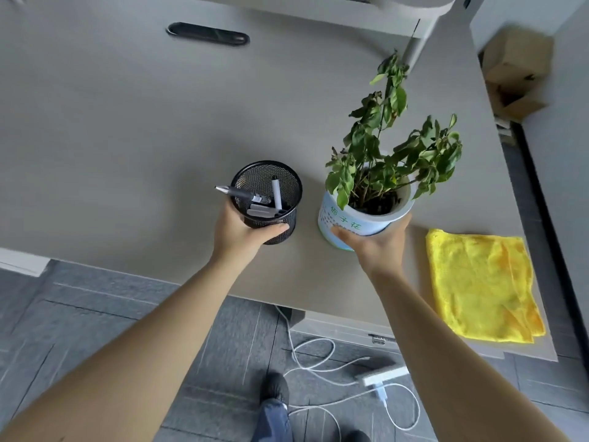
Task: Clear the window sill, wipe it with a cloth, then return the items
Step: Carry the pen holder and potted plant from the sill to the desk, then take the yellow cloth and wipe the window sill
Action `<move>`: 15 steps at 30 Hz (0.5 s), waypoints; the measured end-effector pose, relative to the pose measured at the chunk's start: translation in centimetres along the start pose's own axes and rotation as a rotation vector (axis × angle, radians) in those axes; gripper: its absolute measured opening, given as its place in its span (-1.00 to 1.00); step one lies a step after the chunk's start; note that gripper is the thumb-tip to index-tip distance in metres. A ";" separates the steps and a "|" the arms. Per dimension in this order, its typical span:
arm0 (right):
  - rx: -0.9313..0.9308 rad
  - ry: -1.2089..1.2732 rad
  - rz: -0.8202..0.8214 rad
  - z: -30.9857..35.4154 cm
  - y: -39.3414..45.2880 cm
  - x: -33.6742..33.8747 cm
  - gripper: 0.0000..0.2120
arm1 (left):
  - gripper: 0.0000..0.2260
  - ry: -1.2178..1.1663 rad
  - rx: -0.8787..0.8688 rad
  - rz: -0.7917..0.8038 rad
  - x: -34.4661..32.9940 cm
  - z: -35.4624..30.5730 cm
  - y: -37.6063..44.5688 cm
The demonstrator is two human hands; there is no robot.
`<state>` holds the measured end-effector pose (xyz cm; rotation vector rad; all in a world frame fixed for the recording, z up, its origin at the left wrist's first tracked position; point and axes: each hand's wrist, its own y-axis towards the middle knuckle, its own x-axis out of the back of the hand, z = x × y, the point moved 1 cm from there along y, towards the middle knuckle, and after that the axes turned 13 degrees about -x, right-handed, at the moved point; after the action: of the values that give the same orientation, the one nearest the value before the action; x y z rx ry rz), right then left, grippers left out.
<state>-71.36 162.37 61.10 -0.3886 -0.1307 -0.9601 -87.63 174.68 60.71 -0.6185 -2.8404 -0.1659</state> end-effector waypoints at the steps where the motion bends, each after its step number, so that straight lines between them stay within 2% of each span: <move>1: 0.011 -0.003 0.002 0.0 0.1 -0.1 -0.16 | -0.35 -0.005 -0.001 0.009 0.0 0.1 0.0; 5: 0.038 -0.020 0.031 0.0 0.1 0.0 -0.01 | -0.33 -0.048 -0.006 0.040 -0.4 0.1 -0.2; 8: 0.050 -0.119 0.056 0.2 -0.3 0.7 0.06 | -0.51 -0.053 0.025 0.032 -1.2 -0.3 -1.4; 11: -0.019 -0.210 0.083 -0.2 -0.5 2.5 -0.15 | -0.61 -0.021 0.119 -0.045 -2.4 -1.3 -3.4; 13: -0.051 -0.219 0.080 -0.4 -0.6 4.2 -0.39 | -0.68 0.051 0.166 -0.126 -3.5 -2.5 -4.8; 15: -0.047 -0.219 0.062 -0.3 -0.8 6.5 -0.62 | -0.64 0.113 0.236 -0.194 -4.8 -3.6 -6.2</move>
<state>-68.32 156.80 62.85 -0.5381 -0.2934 -0.8592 -85.27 166.56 62.57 -0.2754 -2.7497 0.0982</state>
